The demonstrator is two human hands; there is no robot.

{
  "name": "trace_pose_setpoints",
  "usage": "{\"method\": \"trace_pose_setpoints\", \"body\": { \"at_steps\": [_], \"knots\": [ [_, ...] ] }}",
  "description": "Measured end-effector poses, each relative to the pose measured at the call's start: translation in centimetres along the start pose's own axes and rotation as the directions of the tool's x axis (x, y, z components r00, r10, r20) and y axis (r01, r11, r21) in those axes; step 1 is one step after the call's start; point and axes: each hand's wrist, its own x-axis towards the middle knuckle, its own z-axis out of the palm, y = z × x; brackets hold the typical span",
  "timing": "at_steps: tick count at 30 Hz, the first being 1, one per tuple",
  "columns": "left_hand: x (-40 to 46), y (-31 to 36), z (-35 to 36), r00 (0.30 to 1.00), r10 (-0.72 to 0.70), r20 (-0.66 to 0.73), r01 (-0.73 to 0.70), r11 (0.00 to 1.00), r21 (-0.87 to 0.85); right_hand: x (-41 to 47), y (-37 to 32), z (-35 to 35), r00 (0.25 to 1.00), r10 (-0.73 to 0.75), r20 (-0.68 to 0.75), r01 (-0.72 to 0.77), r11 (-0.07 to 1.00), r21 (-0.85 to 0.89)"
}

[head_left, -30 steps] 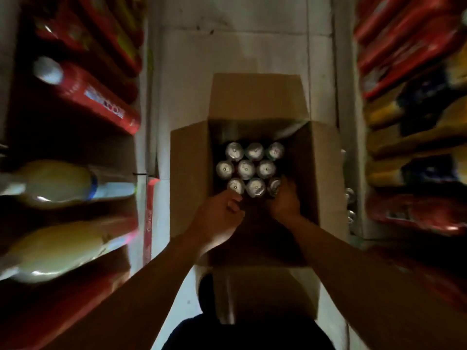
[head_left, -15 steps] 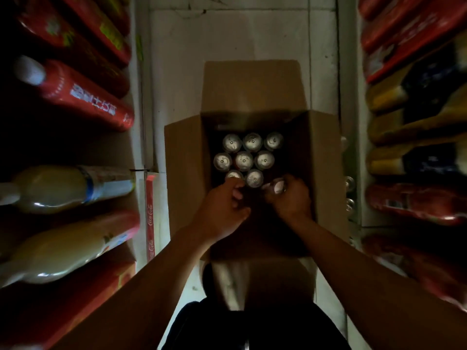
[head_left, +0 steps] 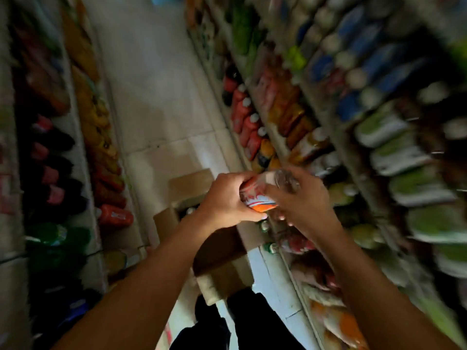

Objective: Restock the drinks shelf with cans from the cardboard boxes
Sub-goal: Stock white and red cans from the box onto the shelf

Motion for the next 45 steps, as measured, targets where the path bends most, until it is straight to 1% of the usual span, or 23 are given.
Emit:
{"method": "trace_pose_setpoints", "body": {
  "at_steps": [1, 2, 4, 5, 6, 7, 11, 12, 15, 16, 18, 20, 21, 22, 25, 28, 31, 33, 35, 38, 41, 43, 45],
  "knots": [
    [-0.8, 1.6, 0.2, 0.999, 0.034, -0.026, -0.034, 0.999, -0.009, -1.6, -1.0, -1.3, 0.999, -0.023, -0.032, 0.024, 1.000, 0.014],
    [-1.1, 9.0, -0.2, 0.994, 0.110, -0.018, -0.109, 0.994, 0.030, -4.7, -4.7, -6.7, 0.986, -0.067, -0.153, 0.070, 0.997, 0.014],
    [-1.5, 11.6, 0.3, 0.994, 0.111, 0.002, -0.111, 0.994, -0.023, -6.9, -6.0, -8.3, 0.978, -0.057, -0.199, 0.068, 0.997, 0.044],
    [-1.6, 14.2, 0.7, 0.986, 0.166, 0.002, -0.166, 0.985, -0.041, -8.3, -7.1, -9.5, 0.964, -0.078, -0.255, 0.093, 0.995, 0.047],
    [-1.8, 17.0, 1.3, 0.974, 0.224, 0.019, -0.224, 0.975, 0.000, -10.2, -7.8, -11.5, 0.942, -0.090, -0.322, 0.109, 0.993, 0.042],
    [-2.2, 19.7, 2.2, 0.963, 0.265, 0.057, -0.265, 0.964, -0.002, -12.2, -8.4, -13.2, 0.912, -0.095, -0.399, 0.125, 0.991, 0.050],
    [-4.1, 28.6, 5.9, 0.901, 0.395, 0.181, -0.397, 0.917, -0.025, -17.8, -9.8, -19.6, 0.810, -0.111, -0.575, 0.157, 0.987, 0.030],
    [-4.2, 30.4, 7.1, 0.877, 0.431, 0.210, -0.431, 0.901, -0.050, -19.0, -9.8, -21.3, 0.786, -0.110, -0.608, 0.159, 0.987, 0.027],
    [-5.4, 34.6, 10.5, 0.812, 0.489, 0.318, -0.464, 0.872, -0.156, -21.7, -9.1, -25.7, 0.712, -0.087, -0.697, 0.155, 0.987, 0.036],
    [-5.8, 36.1, 12.3, 0.782, 0.525, 0.335, -0.496, 0.850, -0.176, -23.0, -8.4, -27.7, 0.681, -0.078, -0.728, 0.160, 0.986, 0.044],
    [-6.3, 37.8, 14.2, 0.757, 0.577, 0.307, -0.553, 0.816, -0.168, -23.9, -7.3, -29.9, 0.649, -0.065, -0.758, 0.160, 0.986, 0.052],
    [-7.2, 39.7, 17.2, 0.712, 0.641, 0.285, -0.619, 0.765, -0.176, -25.5, -5.8, -32.2, 0.604, -0.049, -0.796, 0.146, 0.988, 0.050],
    [-7.5, 40.0, 18.1, 0.701, 0.656, 0.281, -0.631, 0.753, -0.185, -25.5, -5.4, -32.7, 0.598, -0.041, -0.800, 0.137, 0.989, 0.052],
    [-7.5, 40.4, 19.7, 0.704, 0.657, 0.268, -0.632, 0.753, -0.186, -25.8, -4.5, -33.6, 0.594, -0.030, -0.804, 0.130, 0.990, 0.059],
    [-6.6, 40.4, 23.4, 0.755, 0.616, 0.227, -0.598, 0.788, -0.149, -25.5, -2.7, -35.5, 0.607, -0.029, -0.794, 0.083, 0.996, 0.027],
    [-5.3, 39.5, 24.4, 0.783, 0.571, 0.248, -0.580, 0.813, -0.040, -24.0, -1.6, -36.3, 0.603, -0.044, -0.797, 0.032, 0.999, -0.031],
    [-4.9, 39.5, 23.5, 0.796, 0.526, 0.301, -0.552, 0.834, 0.002, -22.4, -1.1, -36.6, 0.593, -0.027, -0.805, 0.031, 0.999, -0.011],
    [-4.1, 39.3, 22.5, 0.791, 0.506, 0.345, -0.542, 0.840, 0.010, -21.4, -0.6, -36.6, 0.589, -0.021, -0.808, 0.040, 0.999, 0.003],
    [-3.7, 39.6, 21.5, 0.786, 0.493, 0.374, -0.549, 0.834, 0.053, -20.7, -0.4, -36.4, 0.591, -0.014, -0.806, 0.047, 0.999, 0.018],
    [-3.6, 40.0, 20.6, 0.763, 0.491, 0.421, -0.565, 0.822, 0.066, -19.9, -0.2, -36.2, 0.583, 0.010, -0.813, 0.046, 0.998, 0.045],
    [-3.9, 40.0, 20.7, 0.749, 0.460, 0.477, -0.542, 0.839, 0.044, -19.8, -0.3, -35.9, 0.540, -0.008, -0.842, 0.095, 0.994, 0.051],
    [-4.0, 39.8, 20.9, 0.748, 0.432, 0.504, -0.514, 0.857, 0.027, -20.1, -0.5, -35.1, 0.505, -0.013, -0.863, 0.094, 0.995, 0.041],
    [-4.2, 39.7, 21.0, 0.745, 0.412, 0.525, -0.492, 0.871, 0.015, -20.3, -0.3, -34.3, 0.440, -0.012, -0.898, 0.090, 0.995, 0.031]
  ]
}}
